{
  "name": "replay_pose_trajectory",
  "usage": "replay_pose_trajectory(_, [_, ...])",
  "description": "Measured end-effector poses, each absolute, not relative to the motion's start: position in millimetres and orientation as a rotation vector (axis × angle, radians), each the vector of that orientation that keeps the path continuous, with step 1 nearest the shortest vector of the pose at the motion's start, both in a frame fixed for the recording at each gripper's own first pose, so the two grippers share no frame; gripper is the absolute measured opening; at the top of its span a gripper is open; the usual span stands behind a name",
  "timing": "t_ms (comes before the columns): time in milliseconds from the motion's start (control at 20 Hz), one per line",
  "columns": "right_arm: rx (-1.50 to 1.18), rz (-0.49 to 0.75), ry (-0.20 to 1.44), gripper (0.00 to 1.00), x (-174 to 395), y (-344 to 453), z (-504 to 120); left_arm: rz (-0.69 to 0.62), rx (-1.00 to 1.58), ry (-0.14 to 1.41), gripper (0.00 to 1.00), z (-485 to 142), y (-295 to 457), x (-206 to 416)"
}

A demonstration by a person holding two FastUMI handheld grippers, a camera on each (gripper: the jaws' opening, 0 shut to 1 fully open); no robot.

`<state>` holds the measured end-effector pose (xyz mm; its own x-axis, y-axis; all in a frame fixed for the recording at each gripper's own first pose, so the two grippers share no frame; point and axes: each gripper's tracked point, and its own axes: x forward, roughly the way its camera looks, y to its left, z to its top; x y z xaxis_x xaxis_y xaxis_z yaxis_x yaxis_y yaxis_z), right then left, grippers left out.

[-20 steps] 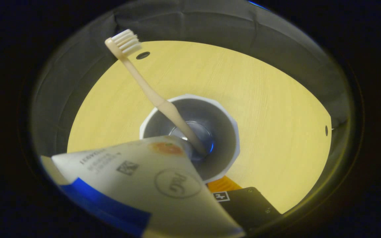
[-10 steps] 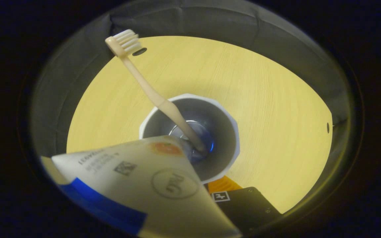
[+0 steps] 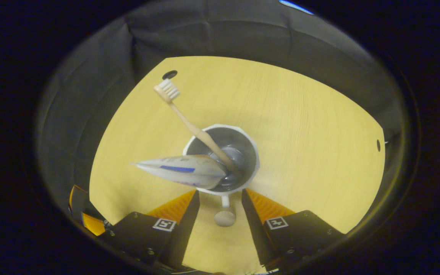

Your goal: Put the toothbrush and toothpaste on the desktop into the cup, then pick up the cup and place it on the coaster on the desktop.

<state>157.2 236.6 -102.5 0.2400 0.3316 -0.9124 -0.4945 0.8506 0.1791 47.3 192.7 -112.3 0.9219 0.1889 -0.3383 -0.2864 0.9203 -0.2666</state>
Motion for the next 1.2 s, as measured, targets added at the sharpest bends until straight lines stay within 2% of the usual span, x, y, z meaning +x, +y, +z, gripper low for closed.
replay_pose_trajectory(50, [-0.151, 0.563, 1.179, 0.78, 155.2, 231.5, -92.2, 0.246, -0.316, 0.314, 0.92, -111.5, 191.2, 48.1])
replay_pose_trajectory(150, [-0.111, 0.573, 1.134, 0.82, 148.4, 226.1, -74.9, 0.234, -0.3, 0.311, 0.92, -107.5, 187.8, 52.2])
replay_pose_trajectory(200, [-0.085, 0.566, 1.102, 0.93, 142.0, 215.2, -62.4, 0.222, -0.284, 0.304, 0.92, -101.4, 181.3, 56.3])
replay_pose_trajectory(400, [-0.036, 0.529, 1.016, 0.92, 127.2, 178.9, -35.3, 0.181, -0.249, 0.274, 0.92, -81.0, 158.7, 64.7])
replay_pose_trajectory(650, [-0.055, 0.416, 0.829, 0.92, 118.7, 111.2, -6.1, 0.121, -0.24, 0.22, 0.92, -46.2, 112.3, 75.9])
replay_pose_trajectory(850, [-0.088, 0.351, 0.616, 0.92, 118.6, 70.6, 22.2, 0.094, -0.227, 0.171, 0.92, -16.5, 77.0, 76.8])
replay_pose_trajectory(900, [-0.096, 0.34, 0.559, 0.89, 119.0, 64.9, 30.8, 0.091, -0.221, 0.157, 0.92, -8.6, 71.2, 76.1])
replay_pose_trajectory(950, [-0.103, 0.334, 0.496, 0.92, 120.7, 62.9, 38.2, 0.087, -0.216, 0.14, 0.91, 0.1, 65.8, 74.6])
replay_pose_trajectory(1200, [-0.148, 0.316, 0.191, 0.92, 113.8, 60.5, 86.0, 0.095, -0.198, 0.069, 0.91, 31.5, 51.2, 63.3])
